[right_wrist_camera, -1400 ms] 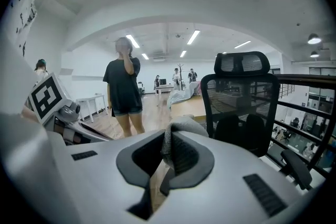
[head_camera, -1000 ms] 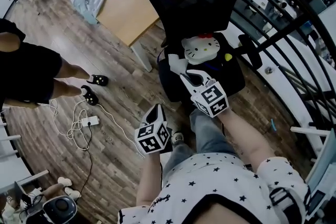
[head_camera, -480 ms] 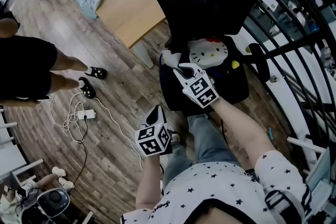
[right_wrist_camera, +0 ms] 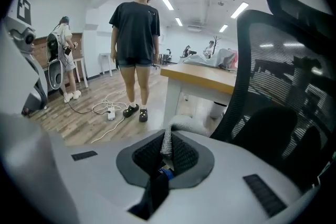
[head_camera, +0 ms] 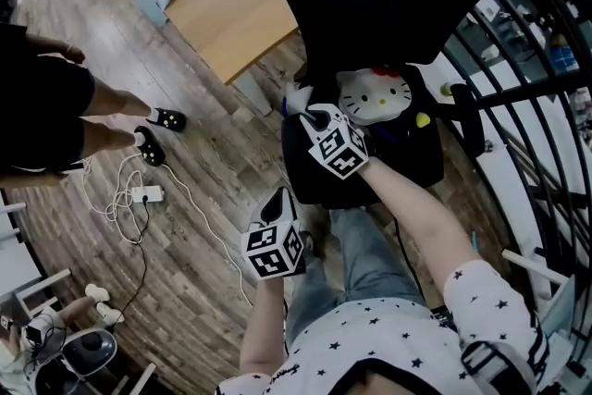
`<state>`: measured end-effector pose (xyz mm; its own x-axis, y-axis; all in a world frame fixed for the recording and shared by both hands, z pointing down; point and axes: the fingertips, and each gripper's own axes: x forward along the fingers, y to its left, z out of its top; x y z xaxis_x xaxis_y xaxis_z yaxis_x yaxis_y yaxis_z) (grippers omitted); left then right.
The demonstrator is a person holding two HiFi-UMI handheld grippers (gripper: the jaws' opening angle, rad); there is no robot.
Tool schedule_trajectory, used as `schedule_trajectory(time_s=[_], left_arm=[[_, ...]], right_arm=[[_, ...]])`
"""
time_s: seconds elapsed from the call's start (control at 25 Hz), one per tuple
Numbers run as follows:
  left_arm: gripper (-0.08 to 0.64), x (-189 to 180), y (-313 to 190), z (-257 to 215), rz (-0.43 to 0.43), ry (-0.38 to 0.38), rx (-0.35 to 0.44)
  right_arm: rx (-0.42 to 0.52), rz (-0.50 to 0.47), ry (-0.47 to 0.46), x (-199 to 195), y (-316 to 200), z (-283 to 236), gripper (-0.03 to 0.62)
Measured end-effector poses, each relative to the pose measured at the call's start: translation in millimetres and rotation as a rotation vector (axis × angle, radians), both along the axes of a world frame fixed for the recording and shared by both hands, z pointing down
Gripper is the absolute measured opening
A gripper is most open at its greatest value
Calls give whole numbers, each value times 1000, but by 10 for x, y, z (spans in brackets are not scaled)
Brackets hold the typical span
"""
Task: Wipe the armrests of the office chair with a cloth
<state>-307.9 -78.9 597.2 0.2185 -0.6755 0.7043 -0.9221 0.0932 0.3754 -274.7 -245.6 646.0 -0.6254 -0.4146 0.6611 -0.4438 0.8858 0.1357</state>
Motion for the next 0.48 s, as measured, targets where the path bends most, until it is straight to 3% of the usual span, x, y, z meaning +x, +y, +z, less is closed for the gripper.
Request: schedule_trajectory(time_s=[0.48], left_arm=[[6,-4,58,124,-13,4,-36]], right_arm=[[-101,-42,75,-83,99,518,26]])
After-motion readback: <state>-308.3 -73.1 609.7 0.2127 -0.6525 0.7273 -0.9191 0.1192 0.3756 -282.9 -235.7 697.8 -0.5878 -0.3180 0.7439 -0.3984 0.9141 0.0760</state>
